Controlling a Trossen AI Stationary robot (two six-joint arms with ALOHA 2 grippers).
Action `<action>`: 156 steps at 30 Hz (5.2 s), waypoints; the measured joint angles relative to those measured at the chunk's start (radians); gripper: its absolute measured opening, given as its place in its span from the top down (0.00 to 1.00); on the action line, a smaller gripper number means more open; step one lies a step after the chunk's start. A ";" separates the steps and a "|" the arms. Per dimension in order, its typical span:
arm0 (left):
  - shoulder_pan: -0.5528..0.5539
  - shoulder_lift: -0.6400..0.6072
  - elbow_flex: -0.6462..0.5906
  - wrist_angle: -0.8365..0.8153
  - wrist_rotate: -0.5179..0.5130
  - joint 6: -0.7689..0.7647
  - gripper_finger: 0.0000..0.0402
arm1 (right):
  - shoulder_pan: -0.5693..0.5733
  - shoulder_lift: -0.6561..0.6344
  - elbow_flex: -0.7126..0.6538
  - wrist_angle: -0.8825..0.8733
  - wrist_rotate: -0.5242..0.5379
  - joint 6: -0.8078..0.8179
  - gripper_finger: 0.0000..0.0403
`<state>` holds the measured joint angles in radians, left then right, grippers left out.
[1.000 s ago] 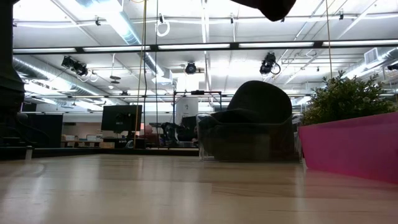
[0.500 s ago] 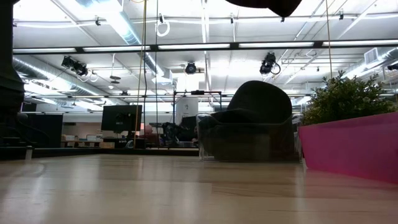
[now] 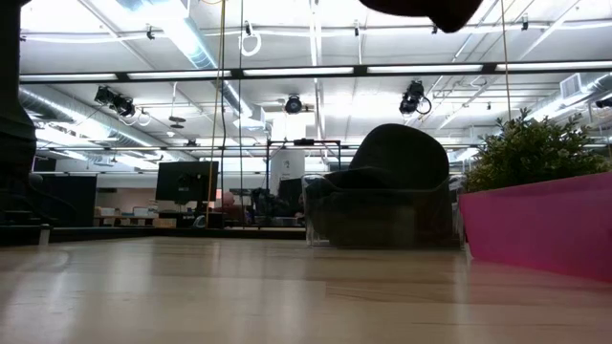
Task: Pick & Place hat
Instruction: Put the red cap into the red bin
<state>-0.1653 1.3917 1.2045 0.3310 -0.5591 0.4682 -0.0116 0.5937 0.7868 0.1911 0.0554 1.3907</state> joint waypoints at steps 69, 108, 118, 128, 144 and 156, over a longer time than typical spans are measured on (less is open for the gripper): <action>0.265 -0.196 0.000 -0.618 0.229 -0.090 0.31 | 0.832 0.610 0.479 -0.897 0.994 0.852 0.99; 0.262 -0.196 0.000 -0.612 0.243 -0.189 0.31 | 0.630 0.793 0.796 -1.762 0.504 0.860 0.98; 0.262 -0.196 0.000 -0.612 0.243 -0.188 0.31 | 0.602 0.866 0.763 -1.762 0.487 0.856 0.98; 0.262 -0.196 0.000 -0.613 0.243 -0.188 0.31 | 0.568 0.872 0.611 -1.705 0.445 0.879 0.98; 0.262 -0.196 0.000 -0.613 0.247 -0.185 0.31 | 0.500 0.871 0.392 -1.425 0.415 0.878 0.98; 0.262 -0.196 0.000 -0.613 0.295 -0.187 0.31 | 0.525 0.871 0.316 -1.373 0.299 0.878 0.98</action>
<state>0.0967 1.1961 1.2049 -0.2817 -0.2646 0.2810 0.5137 1.4647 1.1024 -1.1819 0.3541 2.2692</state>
